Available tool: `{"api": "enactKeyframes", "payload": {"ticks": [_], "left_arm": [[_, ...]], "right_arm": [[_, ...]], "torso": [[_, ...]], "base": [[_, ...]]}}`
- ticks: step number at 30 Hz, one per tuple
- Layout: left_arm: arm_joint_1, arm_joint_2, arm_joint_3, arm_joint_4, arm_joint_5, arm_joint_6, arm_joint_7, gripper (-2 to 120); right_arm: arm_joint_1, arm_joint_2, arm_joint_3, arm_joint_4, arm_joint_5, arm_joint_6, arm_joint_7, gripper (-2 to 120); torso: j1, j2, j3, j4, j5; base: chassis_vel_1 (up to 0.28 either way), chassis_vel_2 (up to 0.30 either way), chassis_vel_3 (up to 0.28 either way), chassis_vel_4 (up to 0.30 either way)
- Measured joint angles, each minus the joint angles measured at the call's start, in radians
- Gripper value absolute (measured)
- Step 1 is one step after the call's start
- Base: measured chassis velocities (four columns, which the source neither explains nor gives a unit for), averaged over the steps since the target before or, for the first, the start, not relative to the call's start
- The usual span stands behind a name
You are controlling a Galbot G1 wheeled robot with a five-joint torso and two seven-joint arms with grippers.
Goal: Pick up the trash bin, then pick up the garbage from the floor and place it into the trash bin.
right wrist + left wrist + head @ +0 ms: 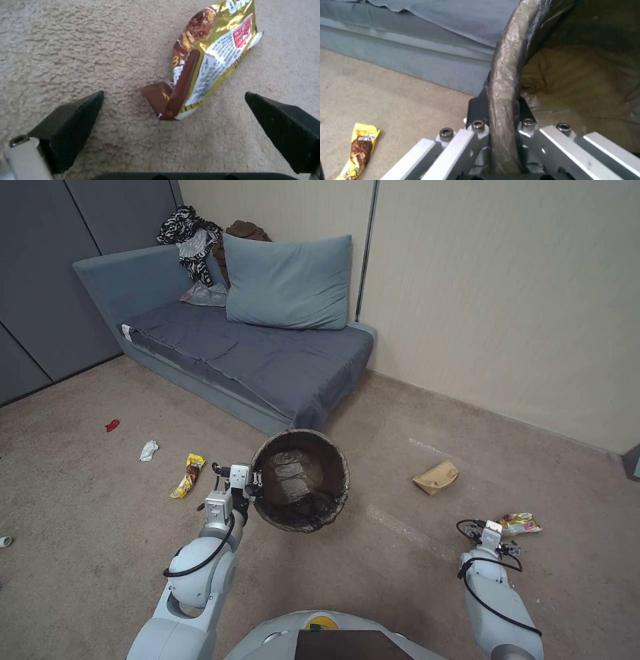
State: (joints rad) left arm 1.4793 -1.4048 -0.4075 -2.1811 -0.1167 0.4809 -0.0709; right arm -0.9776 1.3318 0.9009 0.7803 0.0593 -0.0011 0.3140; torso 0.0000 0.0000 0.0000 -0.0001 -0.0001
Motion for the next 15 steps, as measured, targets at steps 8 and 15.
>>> {"api": "enactKeyframes", "payload": {"ticks": [8, 15], "left_arm": [[0.005, -0.001, 0.0, 0.0, 0.004, -0.002, 0.0, 3], [0.006, -0.001, -0.003, 0.0, 0.005, -0.002, 0.0, 3]], "right_arm": [[0.03, -0.008, 0.003, -0.047, 0.006, 0.015, -0.004, 97], [0.062, -0.016, 0.01, -0.096, 0.011, 0.028, -0.014, 82]], "torso": [[0.0, 0.0, 0.0, 0.0001, -0.0003], [0.0, 0.0, 0.0, 0.0002, -0.0003]], "base": [[0.0, 0.0, 0.0, 0.0], [0.0, 0.0, 0.0, 0.0]]}}
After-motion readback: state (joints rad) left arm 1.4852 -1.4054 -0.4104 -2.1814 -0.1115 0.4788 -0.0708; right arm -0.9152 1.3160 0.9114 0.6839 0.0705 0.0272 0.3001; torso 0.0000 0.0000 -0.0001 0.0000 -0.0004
